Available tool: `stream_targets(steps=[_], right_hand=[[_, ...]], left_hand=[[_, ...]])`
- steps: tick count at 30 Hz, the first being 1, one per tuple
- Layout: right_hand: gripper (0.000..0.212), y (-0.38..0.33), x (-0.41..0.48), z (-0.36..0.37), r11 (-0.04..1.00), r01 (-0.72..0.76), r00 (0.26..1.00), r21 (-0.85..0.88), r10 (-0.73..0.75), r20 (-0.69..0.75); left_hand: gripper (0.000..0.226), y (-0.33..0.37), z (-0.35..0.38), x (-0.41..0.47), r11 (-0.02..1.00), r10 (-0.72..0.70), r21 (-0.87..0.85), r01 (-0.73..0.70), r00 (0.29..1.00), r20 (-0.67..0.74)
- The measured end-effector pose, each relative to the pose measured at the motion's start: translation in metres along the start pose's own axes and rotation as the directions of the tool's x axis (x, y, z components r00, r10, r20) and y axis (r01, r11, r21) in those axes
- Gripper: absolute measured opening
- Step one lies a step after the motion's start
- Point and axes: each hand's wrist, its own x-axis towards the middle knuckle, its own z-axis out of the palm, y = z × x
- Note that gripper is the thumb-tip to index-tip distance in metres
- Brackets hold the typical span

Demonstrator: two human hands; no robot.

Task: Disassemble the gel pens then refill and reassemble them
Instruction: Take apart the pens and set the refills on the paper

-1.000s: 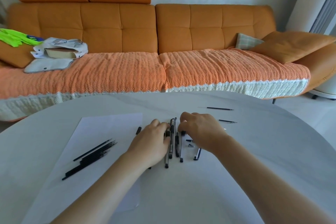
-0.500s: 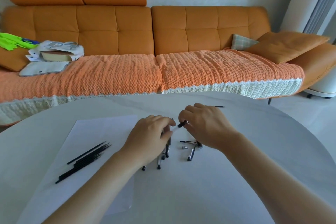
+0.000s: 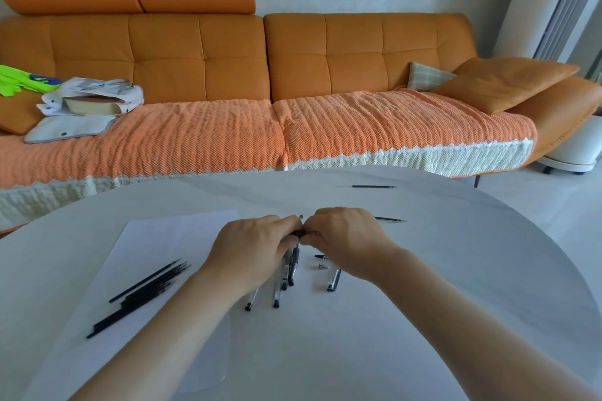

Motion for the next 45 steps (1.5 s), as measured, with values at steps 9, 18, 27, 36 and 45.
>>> stream_targets(steps=[9, 18, 27, 36, 45], right_hand=[[0.049, 0.098, 0.043, 0.015, 0.901, -0.433, 0.900, -0.016, 0.433, 0.059], [0.060, 0.139, 0.093, 0.033, 0.842, -0.463, 0.797, -0.275, 0.532, 0.286], [0.042, 0.144, 0.080, 0.032, 0.872, -0.436, 0.867, -0.221, 0.473, 0.156], [0.023, 0.106, 0.020, 0.004, 0.919, -0.388, 0.919, 0.068, 0.380, 0.100], [0.022, 0.096, 0.004, 0.013, 0.950, -0.312, 0.948, -0.030, 0.313, 0.064]], left_hand=[[0.019, -0.007, 0.010, 0.011, 0.987, -0.122, -0.091, 0.132, 0.987, 0.109], [0.018, -0.018, 0.021, 0.052, 0.981, -0.153, -0.105, 0.166, 0.981, 0.123], [0.021, -0.003, 0.037, 0.097, 0.967, -0.205, -0.113, 0.227, 0.962, 0.178], [0.017, 0.015, 0.030, 0.069, 0.958, -0.224, -0.146, 0.248, 0.961, 0.162], [0.017, 0.026, 0.026, 0.043, 0.952, -0.238, -0.155, 0.264, 0.957, 0.167]])
